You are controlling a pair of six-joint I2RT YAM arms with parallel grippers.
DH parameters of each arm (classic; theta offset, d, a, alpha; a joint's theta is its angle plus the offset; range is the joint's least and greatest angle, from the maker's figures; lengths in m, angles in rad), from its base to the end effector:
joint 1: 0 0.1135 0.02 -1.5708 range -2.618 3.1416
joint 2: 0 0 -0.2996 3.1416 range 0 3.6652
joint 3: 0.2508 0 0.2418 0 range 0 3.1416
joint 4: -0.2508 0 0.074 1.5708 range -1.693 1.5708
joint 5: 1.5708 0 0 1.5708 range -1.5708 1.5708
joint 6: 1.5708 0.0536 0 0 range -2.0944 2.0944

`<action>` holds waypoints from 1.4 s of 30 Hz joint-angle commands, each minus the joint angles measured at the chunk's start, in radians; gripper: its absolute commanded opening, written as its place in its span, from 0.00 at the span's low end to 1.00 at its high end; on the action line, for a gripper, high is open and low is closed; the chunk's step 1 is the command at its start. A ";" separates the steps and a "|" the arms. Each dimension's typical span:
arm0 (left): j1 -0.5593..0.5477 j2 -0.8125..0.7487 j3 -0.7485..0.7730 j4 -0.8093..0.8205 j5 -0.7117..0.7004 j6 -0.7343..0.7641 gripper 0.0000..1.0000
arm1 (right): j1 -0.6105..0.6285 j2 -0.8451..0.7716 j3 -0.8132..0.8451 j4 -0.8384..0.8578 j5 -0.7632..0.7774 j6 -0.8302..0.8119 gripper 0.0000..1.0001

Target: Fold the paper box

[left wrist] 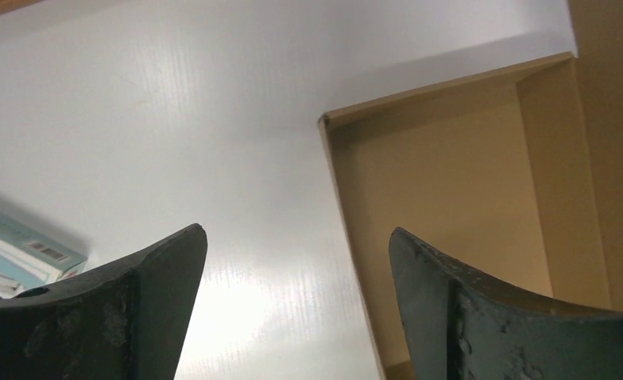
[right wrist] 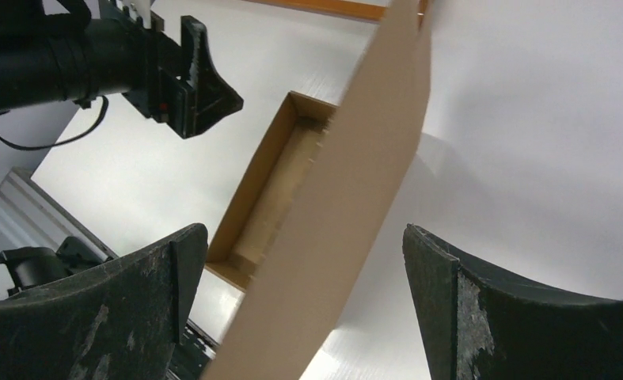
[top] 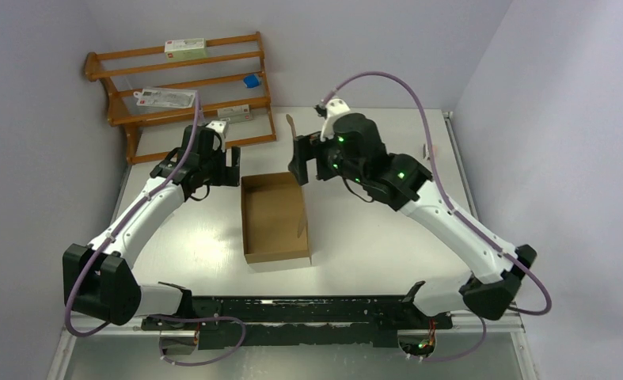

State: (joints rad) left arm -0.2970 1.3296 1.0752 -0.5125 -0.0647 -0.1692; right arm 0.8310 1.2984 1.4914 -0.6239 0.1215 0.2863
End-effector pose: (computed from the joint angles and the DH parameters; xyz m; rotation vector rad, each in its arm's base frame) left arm 0.2707 -0.0792 0.3151 0.1174 2.3380 -0.1562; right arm 0.1891 0.1975 0.4527 -0.4737 1.9929 0.5897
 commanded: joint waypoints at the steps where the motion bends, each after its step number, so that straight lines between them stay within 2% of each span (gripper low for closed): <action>1: -0.002 -0.037 -0.014 0.017 -0.097 0.022 0.90 | 0.072 0.123 0.154 -0.164 0.090 0.027 0.97; 4: -0.001 -0.040 0.004 -0.003 -0.113 0.017 0.92 | 0.106 0.211 0.252 -0.257 0.166 0.026 0.96; 8: -0.001 -0.068 -0.006 -0.008 -0.166 0.007 0.95 | 0.149 0.326 0.377 -0.399 0.261 0.019 0.90; 13: -0.001 -0.093 -0.013 -0.004 -0.188 0.012 0.96 | 0.160 0.383 0.433 -0.447 0.314 -0.010 0.76; 19: -0.001 -0.121 -0.014 -0.010 -0.202 0.011 0.95 | 0.160 0.493 0.573 -0.566 0.341 -0.053 0.52; 22: -0.005 -0.132 -0.014 -0.012 -0.208 0.012 0.95 | 0.160 0.535 0.630 -0.611 0.368 -0.064 0.28; 25: -0.030 -0.142 -0.014 -0.016 -0.242 0.014 0.95 | 0.159 0.574 0.675 -0.641 0.365 -0.087 0.12; 28: -0.057 -0.157 -0.015 -0.021 -0.274 0.013 0.95 | 0.159 0.601 0.710 -0.659 0.359 -0.141 0.02; 32: -0.079 -0.173 -0.018 -0.024 -0.297 0.016 0.96 | 0.153 0.600 0.695 -0.606 0.349 -0.291 0.00; 35: -0.090 -0.187 -0.018 -0.026 -0.307 0.016 0.96 | 0.103 0.571 0.658 -0.503 0.288 -0.439 0.00; 38: -0.094 -0.202 -0.023 -0.024 -0.314 0.015 0.96 | 0.015 0.546 0.649 -0.419 0.122 -0.560 0.00; 42: -0.094 -0.217 -0.027 -0.021 -0.317 0.016 0.96 | -0.085 0.545 0.673 -0.387 -0.125 -0.681 0.00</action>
State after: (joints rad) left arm -0.3843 1.1393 1.0615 -0.5282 -0.3557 -0.1635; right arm 0.8261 1.8820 2.1460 -1.0866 0.2485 -0.1955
